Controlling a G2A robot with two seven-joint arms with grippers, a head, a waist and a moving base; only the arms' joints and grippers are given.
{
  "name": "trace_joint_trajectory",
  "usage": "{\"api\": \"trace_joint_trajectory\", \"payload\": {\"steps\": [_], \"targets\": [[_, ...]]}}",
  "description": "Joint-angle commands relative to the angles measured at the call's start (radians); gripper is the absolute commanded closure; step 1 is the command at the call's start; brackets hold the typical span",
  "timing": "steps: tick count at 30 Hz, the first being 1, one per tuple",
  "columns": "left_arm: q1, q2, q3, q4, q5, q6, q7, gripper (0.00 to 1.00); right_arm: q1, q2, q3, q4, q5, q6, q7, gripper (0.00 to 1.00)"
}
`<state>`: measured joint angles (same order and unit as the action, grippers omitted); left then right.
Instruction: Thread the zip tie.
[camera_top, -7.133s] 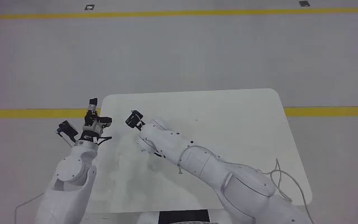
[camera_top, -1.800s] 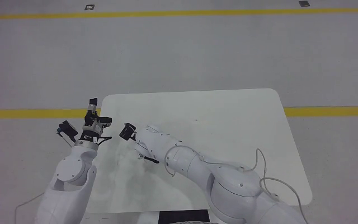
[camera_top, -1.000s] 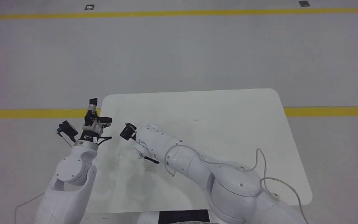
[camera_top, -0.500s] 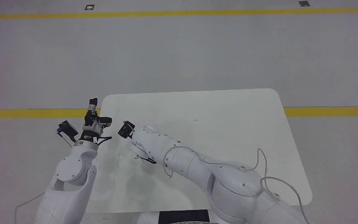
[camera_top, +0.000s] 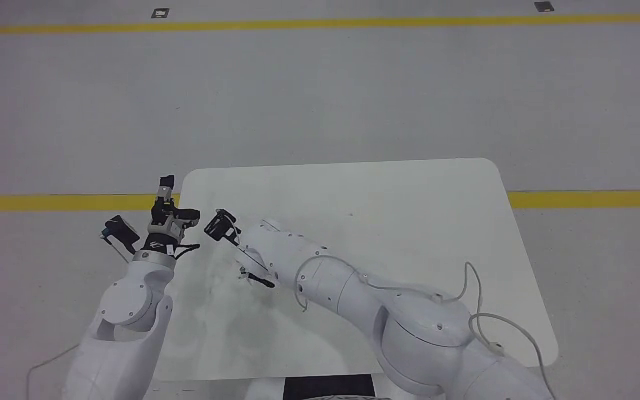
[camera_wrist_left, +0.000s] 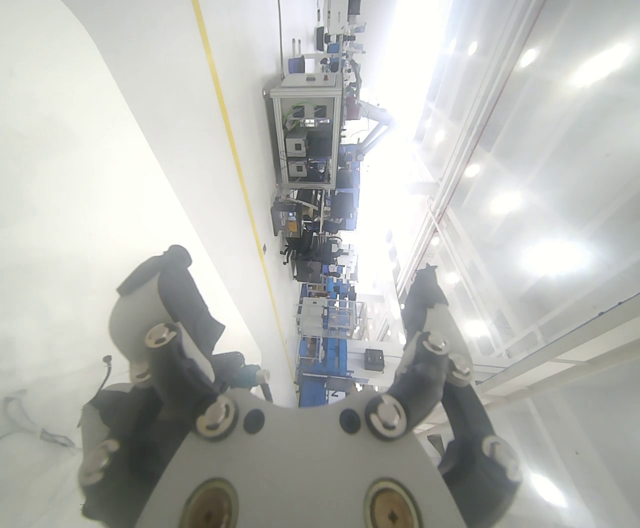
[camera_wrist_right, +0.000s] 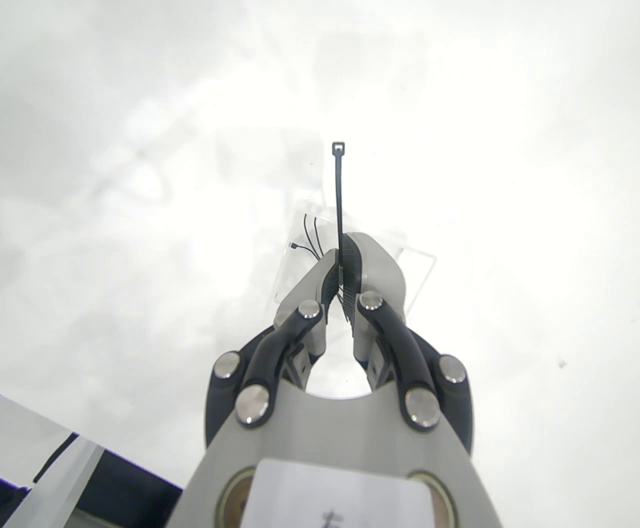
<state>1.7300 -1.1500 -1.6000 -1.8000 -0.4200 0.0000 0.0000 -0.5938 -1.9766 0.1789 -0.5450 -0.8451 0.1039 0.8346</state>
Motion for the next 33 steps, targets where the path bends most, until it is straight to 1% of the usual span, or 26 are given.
{"api": "trace_joint_trajectory", "payload": {"steps": [1, 11, 14, 28, 29, 33], "targets": [[0.0, 0.0, 0.0, 0.0, 0.0, 0.0, 0.0, 0.0, 0.004, 0.001, 0.003, -0.001, 0.002, 0.005, -0.005, 1.0], [0.0, 0.0, 0.0, 0.0, 0.0, 0.0, 0.0, 0.0, 0.02, 0.006, 0.035, -0.015, -0.012, 0.031, -0.004, 1.0], [0.0, 0.0, 0.0, 0.0, 0.0, 0.0, 0.0, 0.0, 0.025, 0.006, 0.047, -0.026, -0.02, 0.023, 0.002, 1.0], [0.0, 0.0, 0.0, 0.0, 0.0, 0.0, 0.0, 0.0, 0.022, 0.007, 0.047, -0.025, -0.021, 0.023, -0.004, 1.0], [0.0, 0.0, 0.0, 0.0, 0.0, 0.0, 0.0, 0.0, 0.019, 0.01, 0.053, -0.021, -0.028, 0.025, -0.021, 1.0], [0.0, 0.0, 0.0, 0.0, 0.0, 0.0, 0.0, 0.0, 0.021, 0.024, 0.083, -0.025, -0.035, 0.027, -0.029, 1.0]]}}
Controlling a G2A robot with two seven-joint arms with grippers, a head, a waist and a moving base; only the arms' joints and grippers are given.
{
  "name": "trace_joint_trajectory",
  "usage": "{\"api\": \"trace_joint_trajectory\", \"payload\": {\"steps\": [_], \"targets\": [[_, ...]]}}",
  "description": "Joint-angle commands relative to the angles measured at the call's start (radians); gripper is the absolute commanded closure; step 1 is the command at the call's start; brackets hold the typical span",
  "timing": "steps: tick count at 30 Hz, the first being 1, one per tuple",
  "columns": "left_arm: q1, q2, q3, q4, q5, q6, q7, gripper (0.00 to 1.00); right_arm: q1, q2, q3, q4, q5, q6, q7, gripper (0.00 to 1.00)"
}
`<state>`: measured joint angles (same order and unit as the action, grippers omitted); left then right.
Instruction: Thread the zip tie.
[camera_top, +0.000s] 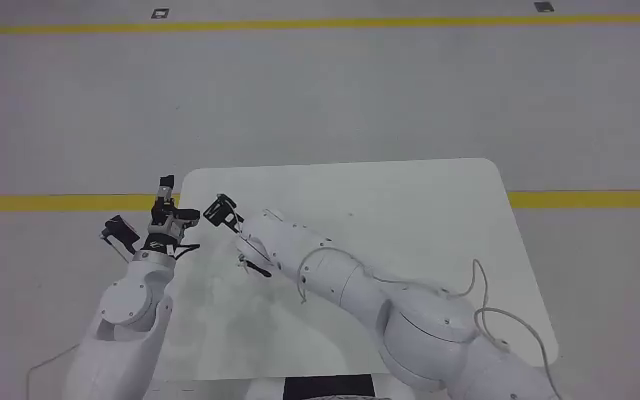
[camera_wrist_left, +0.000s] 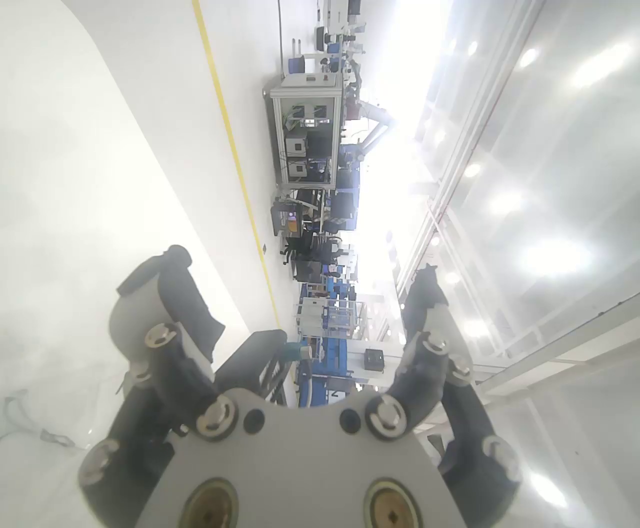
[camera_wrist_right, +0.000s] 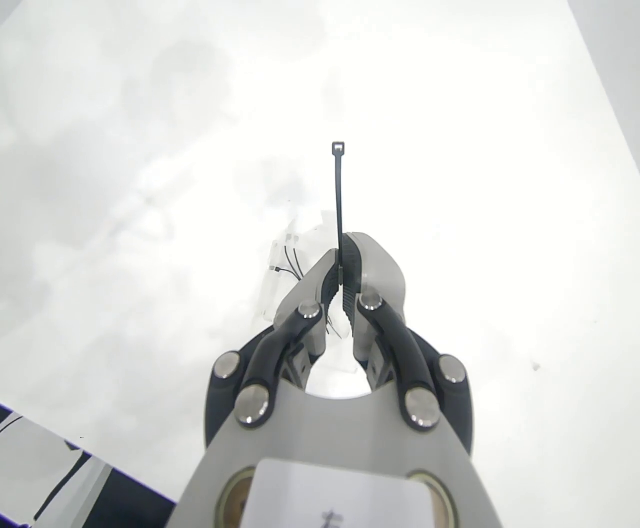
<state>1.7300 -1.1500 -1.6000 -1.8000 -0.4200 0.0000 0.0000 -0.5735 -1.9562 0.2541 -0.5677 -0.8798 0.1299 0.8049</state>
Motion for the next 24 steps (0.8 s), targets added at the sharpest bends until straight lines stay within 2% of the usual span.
{"api": "trace_joint_trajectory", "payload": {"steps": [1, 5, 9, 15, 19, 24], "targets": [[0.0, 0.0, 0.0, 0.0, 0.0, 0.0, 0.0, 0.0, 0.0, 0.009, 0.017, -0.007, 0.0, 0.0, -0.003, 1.0], [0.0, 0.0, 0.0, 0.0, 0.0, 0.0, 0.0, 0.0, -0.008, 0.038, 0.061, -0.037, 0.002, -0.016, -0.03, 1.0], [0.0, 0.0, 0.0, 0.0, 0.0, 0.0, 0.0, 0.0, -0.025, 0.08, 0.109, -0.093, -0.009, -0.024, -0.036, 1.0], [0.0, 0.0, 0.0, 0.0, 0.0, 0.0, 0.0, 0.0, -0.079, 0.165, 0.209, -0.215, -0.034, -0.054, -0.03, 1.0], [0.0, 0.0, 0.0, 0.0, 0.0, 0.0, 0.0, 0.0, -0.14, 0.227, 0.293, -0.33, -0.054, -0.093, -0.032, 1.0], [0.0, 0.0, 0.0, 0.0, 0.0, 0.0, 0.0, 0.0, -0.249, 0.306, 0.416, -0.51, -0.083, -0.182, -0.009, 1.0]]}}
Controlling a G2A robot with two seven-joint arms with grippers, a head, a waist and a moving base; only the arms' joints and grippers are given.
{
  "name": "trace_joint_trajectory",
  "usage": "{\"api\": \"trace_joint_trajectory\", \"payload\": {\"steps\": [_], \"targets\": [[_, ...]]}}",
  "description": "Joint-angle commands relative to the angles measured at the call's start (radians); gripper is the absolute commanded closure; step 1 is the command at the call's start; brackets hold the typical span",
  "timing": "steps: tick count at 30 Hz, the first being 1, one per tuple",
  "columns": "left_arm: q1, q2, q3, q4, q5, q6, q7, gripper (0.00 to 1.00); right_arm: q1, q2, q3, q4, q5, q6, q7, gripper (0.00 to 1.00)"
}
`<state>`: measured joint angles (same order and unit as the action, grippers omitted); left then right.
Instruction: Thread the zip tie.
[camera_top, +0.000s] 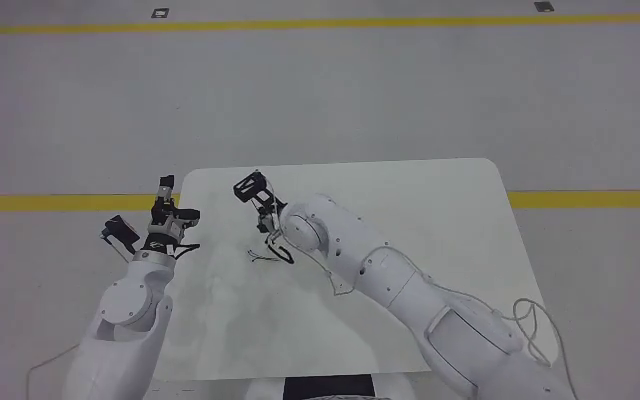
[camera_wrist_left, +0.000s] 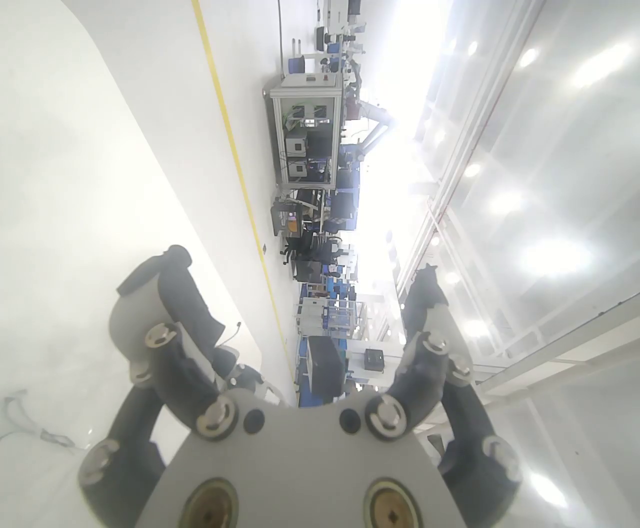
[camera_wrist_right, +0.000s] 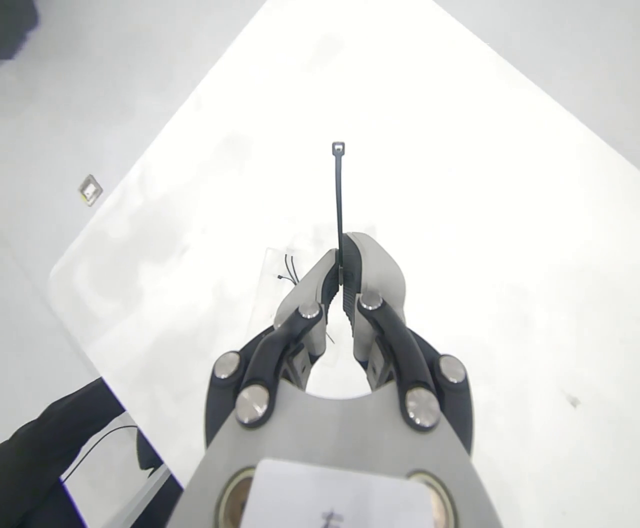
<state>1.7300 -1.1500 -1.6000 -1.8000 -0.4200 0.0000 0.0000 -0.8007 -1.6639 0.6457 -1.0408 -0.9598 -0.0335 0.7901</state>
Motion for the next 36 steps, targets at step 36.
{"api": "trace_joint_trajectory", "payload": {"steps": [36], "targets": [[0.0, 0.0, 0.0, 0.0, 0.0, 0.0, 0.0, 0.0, -0.151, 0.122, 0.143, -0.162, 0.544, -0.306, -0.074, 1.0]]}}
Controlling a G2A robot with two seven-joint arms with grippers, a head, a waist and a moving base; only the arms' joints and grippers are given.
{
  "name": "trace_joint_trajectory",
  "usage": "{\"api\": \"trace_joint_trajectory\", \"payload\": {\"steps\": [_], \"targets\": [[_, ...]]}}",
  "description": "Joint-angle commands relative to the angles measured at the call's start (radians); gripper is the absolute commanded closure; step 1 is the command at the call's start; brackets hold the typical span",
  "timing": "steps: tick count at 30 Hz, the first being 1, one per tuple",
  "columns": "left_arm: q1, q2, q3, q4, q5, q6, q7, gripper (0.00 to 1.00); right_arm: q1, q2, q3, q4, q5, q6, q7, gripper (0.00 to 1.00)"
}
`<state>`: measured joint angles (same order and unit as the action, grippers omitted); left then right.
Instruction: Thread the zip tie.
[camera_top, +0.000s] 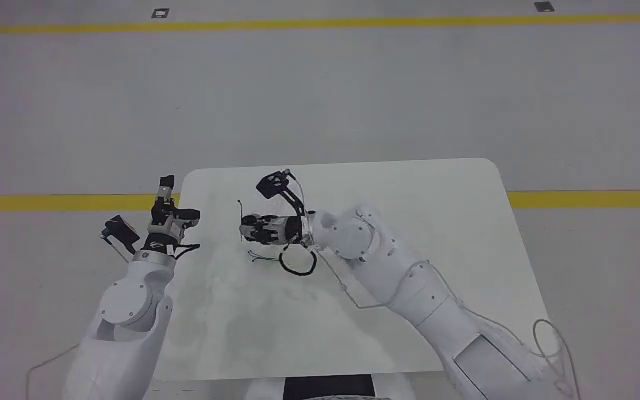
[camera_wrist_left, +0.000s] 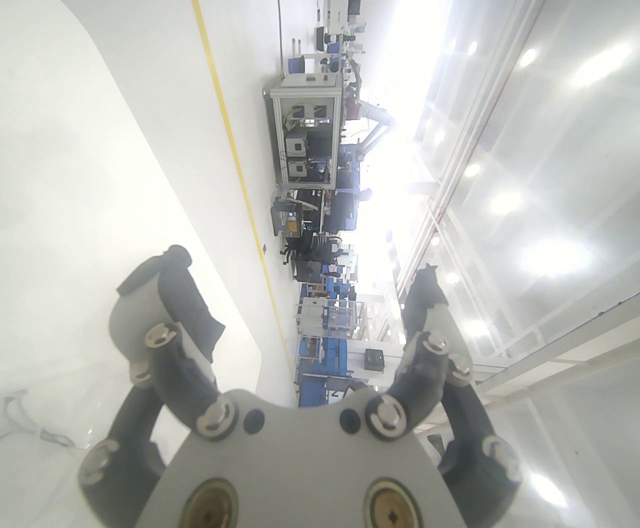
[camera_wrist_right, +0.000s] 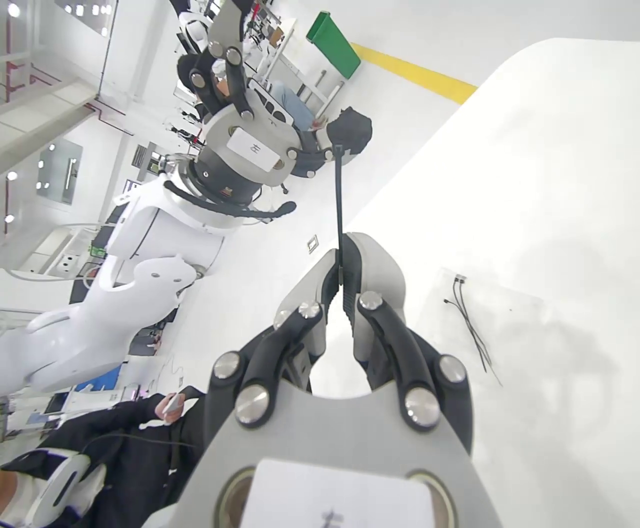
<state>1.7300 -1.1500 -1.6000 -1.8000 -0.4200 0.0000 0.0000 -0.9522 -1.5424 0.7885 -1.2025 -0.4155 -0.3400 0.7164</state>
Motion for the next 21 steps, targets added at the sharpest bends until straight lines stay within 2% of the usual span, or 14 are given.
{"api": "trace_joint_trajectory", "payload": {"steps": [1, 3, 5, 9, 13, 16, 21], "targets": [[0.0, 0.0, 0.0, 0.0, 0.0, 0.0, 0.0, 0.0, 0.0, 0.0, 0.0, 0.0, 0.0, 0.0, 0.0, 1.0], [0.0, 0.0, 0.0, 0.0, 0.0, 0.0, 0.0, 0.0, 0.0, 0.0, 0.0, 0.0, 0.0, 0.0, 0.0, 1.0], [0.0, 0.0, 0.0, 0.0, 0.0, 0.0, 0.0, 0.0, -0.009, 0.001, -0.002, -0.002, -0.023, 0.03, -0.023, 1.0], [0.0, 0.0, 0.0, 0.0, 0.0, 0.0, 0.0, 0.0, -0.007, -0.004, -0.026, -0.028, -0.115, 0.184, -0.054, 1.0], [0.0, 0.0, 0.0, 0.0, 0.0, 0.0, 0.0, 0.0, -0.003, -0.01, -0.035, -0.041, -0.13, 0.269, -0.063, 1.0], [0.0, 0.0, 0.0, 0.0, 0.0, 0.0, 0.0, 0.0, 0.002, -0.015, -0.038, -0.044, -0.128, 0.304, -0.071, 1.0], [0.0, 0.0, 0.0, 0.0, 0.0, 0.0, 0.0, 0.0, 0.001, -0.015, -0.035, -0.046, -0.129, 0.3, -0.086, 1.0]]}}
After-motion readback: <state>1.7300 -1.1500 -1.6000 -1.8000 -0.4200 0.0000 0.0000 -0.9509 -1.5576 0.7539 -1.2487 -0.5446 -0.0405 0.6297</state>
